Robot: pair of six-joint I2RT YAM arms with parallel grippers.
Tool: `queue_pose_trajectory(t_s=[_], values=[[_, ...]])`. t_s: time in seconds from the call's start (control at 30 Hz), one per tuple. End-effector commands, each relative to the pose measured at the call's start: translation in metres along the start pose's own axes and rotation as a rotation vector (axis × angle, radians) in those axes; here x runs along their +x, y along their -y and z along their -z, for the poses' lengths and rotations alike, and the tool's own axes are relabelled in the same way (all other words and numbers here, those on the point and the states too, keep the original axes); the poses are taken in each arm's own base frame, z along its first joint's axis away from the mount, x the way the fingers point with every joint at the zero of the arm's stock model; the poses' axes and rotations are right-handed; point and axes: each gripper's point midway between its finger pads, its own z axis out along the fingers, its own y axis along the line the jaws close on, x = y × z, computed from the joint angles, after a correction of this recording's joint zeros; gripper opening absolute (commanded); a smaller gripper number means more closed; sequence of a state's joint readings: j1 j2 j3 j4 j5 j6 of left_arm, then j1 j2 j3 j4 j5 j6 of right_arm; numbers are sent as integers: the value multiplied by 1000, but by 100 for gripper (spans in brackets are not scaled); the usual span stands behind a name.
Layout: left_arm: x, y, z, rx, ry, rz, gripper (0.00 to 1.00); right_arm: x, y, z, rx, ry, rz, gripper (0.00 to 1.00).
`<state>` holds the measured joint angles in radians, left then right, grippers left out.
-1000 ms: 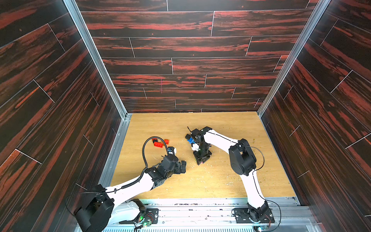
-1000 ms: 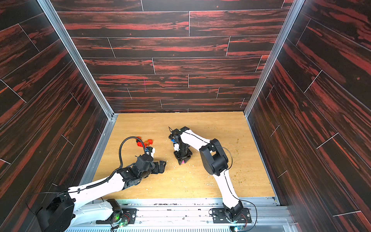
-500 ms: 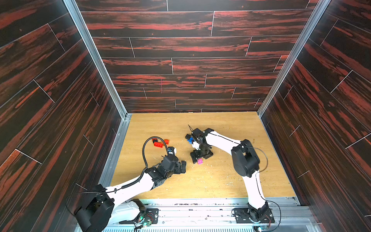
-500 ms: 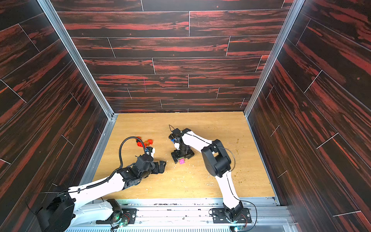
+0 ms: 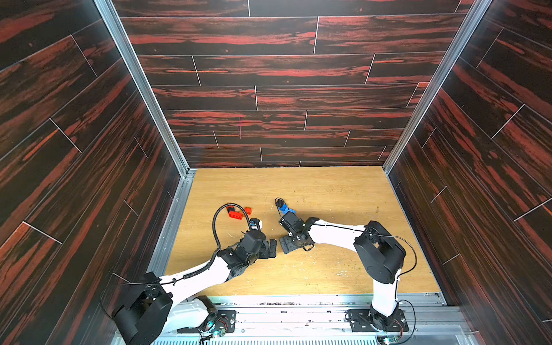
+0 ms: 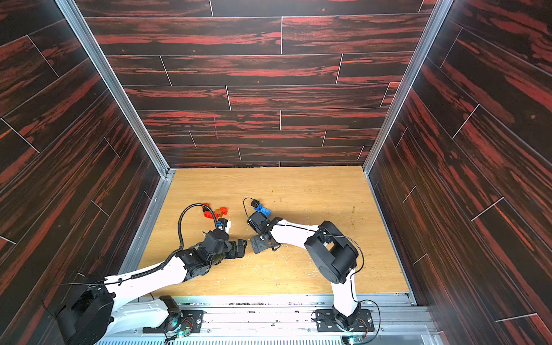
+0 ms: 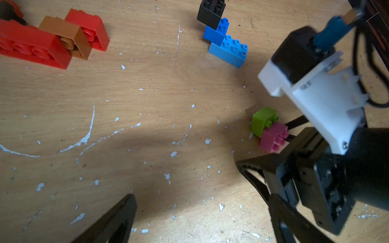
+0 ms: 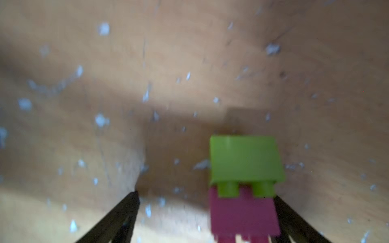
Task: Assemble the letter v with lego
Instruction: Adjust the lego brick at the center of the board.
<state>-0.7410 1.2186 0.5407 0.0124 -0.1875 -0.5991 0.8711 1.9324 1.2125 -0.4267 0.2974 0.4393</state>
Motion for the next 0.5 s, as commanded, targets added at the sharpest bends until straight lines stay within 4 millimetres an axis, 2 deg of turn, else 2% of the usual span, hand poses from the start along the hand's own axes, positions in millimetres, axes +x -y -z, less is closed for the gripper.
queue_pose_trajectory(t_s=[0.0,0.1,0.17,0.27,0.33,0.47], values=[[1,-3,0,-19,5,5,100,13,27,-24,130,36,-111,92],[2,-3,-2,-22,0,3,100,21,38,-30,183,47,-149,92],[3,-4,-3,-23,-4,3,100,26,38,-35,177,50,-156,89],[4,-5,-4,-29,-9,2,100,35,39,-42,166,58,-156,80],[5,-5,-5,-32,-10,3,100,41,43,-44,172,63,-160,70],[6,-5,-7,-33,-15,4,100,51,41,-45,149,79,-137,68]])
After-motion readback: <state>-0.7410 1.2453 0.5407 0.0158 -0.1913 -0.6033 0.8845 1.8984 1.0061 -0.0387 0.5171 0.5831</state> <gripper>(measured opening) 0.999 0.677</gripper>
